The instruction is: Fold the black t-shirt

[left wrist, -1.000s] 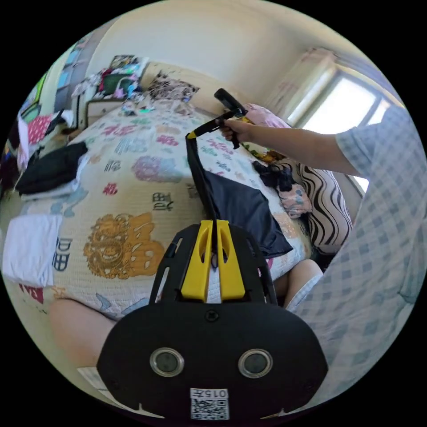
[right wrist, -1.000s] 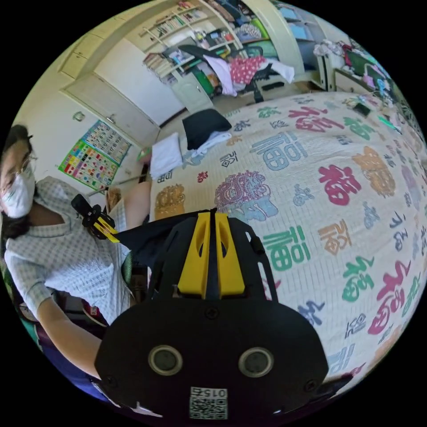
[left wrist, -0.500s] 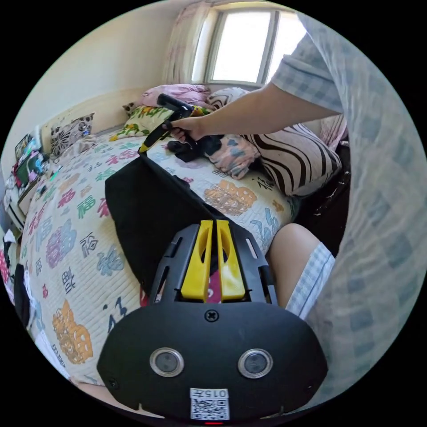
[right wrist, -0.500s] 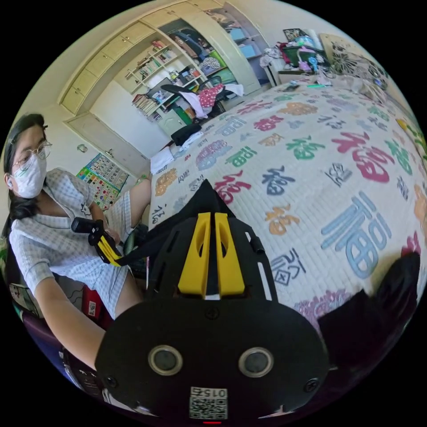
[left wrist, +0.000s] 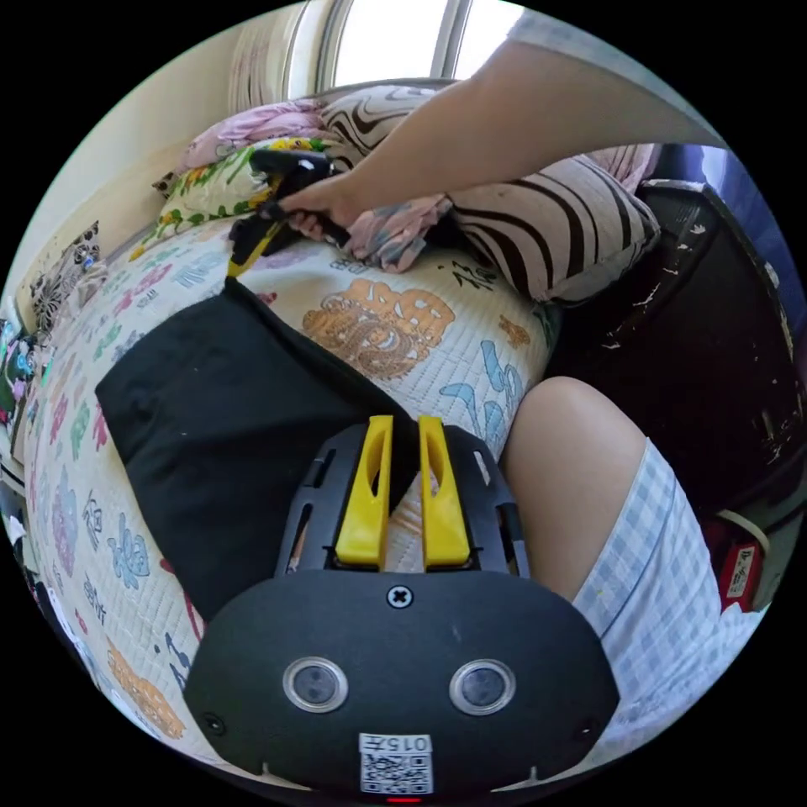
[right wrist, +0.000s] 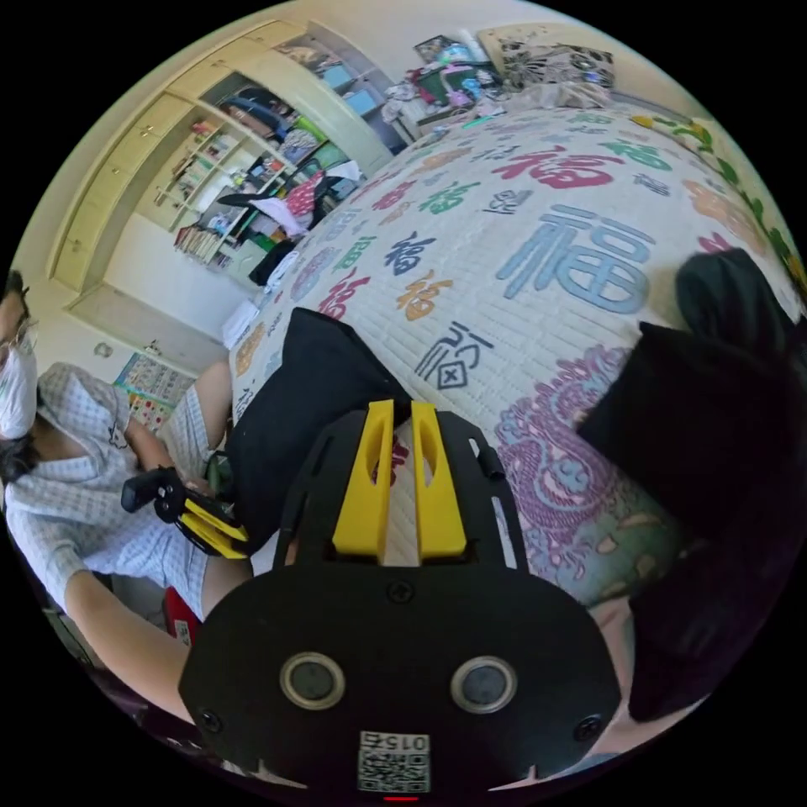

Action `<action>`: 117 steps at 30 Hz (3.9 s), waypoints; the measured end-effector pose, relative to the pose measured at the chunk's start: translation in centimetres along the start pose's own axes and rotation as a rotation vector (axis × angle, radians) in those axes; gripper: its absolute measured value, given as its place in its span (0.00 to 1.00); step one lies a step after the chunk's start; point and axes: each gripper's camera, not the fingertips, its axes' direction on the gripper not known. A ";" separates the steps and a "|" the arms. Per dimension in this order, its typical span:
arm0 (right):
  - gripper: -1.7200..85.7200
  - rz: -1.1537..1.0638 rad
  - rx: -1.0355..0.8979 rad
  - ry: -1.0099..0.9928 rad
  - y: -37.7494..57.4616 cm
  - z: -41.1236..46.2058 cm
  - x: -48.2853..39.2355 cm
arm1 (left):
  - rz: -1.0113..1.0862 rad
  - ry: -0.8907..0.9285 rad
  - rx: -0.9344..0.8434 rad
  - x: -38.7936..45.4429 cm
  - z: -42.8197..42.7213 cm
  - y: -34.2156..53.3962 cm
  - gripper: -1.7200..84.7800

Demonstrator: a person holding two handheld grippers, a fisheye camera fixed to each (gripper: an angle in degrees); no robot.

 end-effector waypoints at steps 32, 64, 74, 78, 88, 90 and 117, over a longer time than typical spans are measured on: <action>0.13 -0.004 -0.925 -0.281 -28.8 12.1 -6.4 | -0.780 0.416 0.189 -37.4 -1.5 22.9 0.14; 0.12 0.104 -1.041 -0.186 -30.1 15.2 -4.9 | -0.785 0.527 0.189 -48.1 3.1 31.8 0.09; 0.10 0.031 -1.075 -0.165 -28.1 14.8 -6.5 | -0.784 0.547 0.187 -50.4 4.6 32.9 0.05; 0.02 0.064 -1.036 -0.099 -27.3 13.3 -6.4 | -0.787 0.495 0.161 -50.3 4.4 32.9 0.02; 0.05 0.070 -0.757 -0.136 -20.9 6.2 -6.9 | -0.783 0.546 0.147 -53.2 2.1 35.0 0.11; 0.09 0.053 -0.543 -0.157 -17.2 0.5 -6.9 | -0.764 0.475 0.208 -55.2 -0.9 35.4 0.12; 0.04 0.306 0.209 -0.417 20.2 -10.6 -2.1 | -0.647 0.811 0.296 -72.5 10.5 19.3 0.02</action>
